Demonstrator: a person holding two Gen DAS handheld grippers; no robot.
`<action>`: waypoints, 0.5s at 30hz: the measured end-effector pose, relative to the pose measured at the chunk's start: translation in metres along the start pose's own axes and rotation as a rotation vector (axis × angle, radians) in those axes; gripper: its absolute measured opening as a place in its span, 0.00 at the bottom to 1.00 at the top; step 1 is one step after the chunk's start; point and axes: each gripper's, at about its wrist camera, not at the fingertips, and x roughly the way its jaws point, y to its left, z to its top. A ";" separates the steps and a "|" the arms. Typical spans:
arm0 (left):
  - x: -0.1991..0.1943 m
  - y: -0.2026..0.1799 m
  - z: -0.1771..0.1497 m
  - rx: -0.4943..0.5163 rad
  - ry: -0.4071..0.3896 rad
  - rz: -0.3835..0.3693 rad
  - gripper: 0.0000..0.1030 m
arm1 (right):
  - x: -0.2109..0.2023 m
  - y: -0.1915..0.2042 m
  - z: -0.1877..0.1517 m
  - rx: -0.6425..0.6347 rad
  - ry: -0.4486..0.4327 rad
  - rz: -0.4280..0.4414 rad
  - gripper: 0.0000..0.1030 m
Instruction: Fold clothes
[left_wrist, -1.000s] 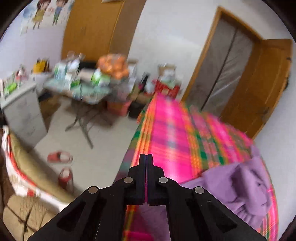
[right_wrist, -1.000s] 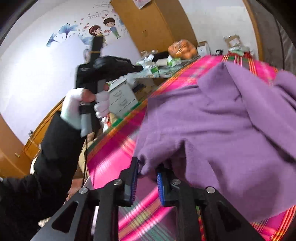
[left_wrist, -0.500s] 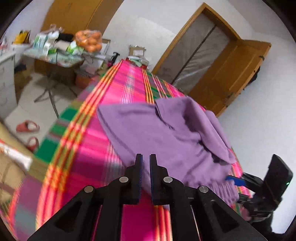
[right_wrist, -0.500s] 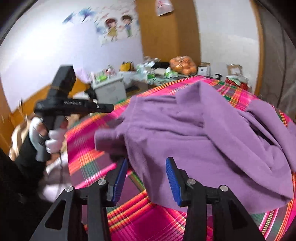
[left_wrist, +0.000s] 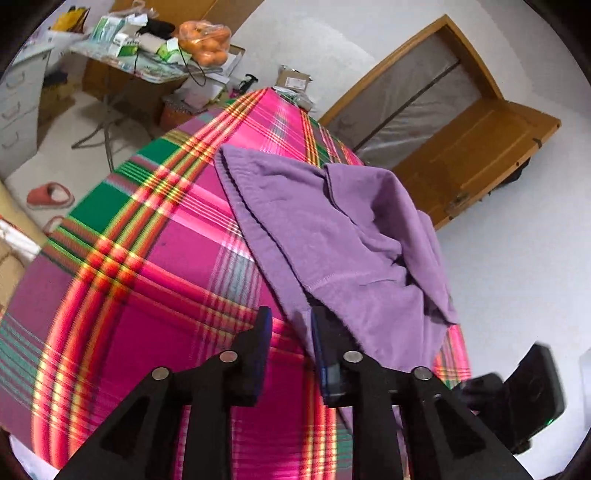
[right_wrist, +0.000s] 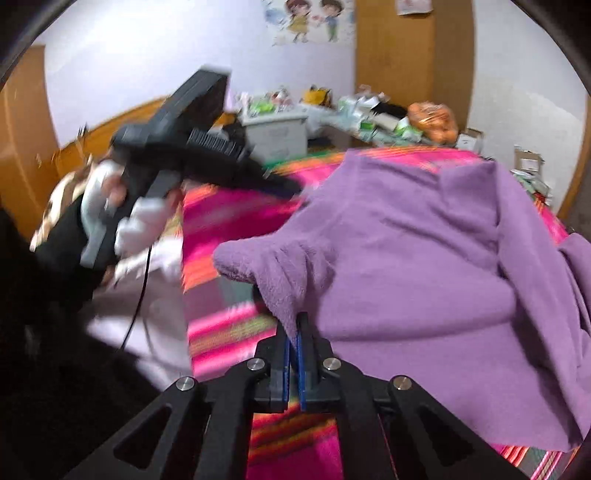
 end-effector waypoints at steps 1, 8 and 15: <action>0.002 -0.001 -0.001 -0.005 0.007 -0.010 0.24 | 0.002 -0.004 -0.003 0.022 0.007 0.005 0.06; 0.014 -0.008 -0.004 -0.045 0.034 -0.086 0.38 | -0.010 -0.006 -0.009 0.054 -0.017 0.040 0.12; 0.028 -0.020 -0.004 -0.063 0.060 -0.131 0.39 | -0.003 -0.005 -0.010 0.070 -0.022 0.050 0.16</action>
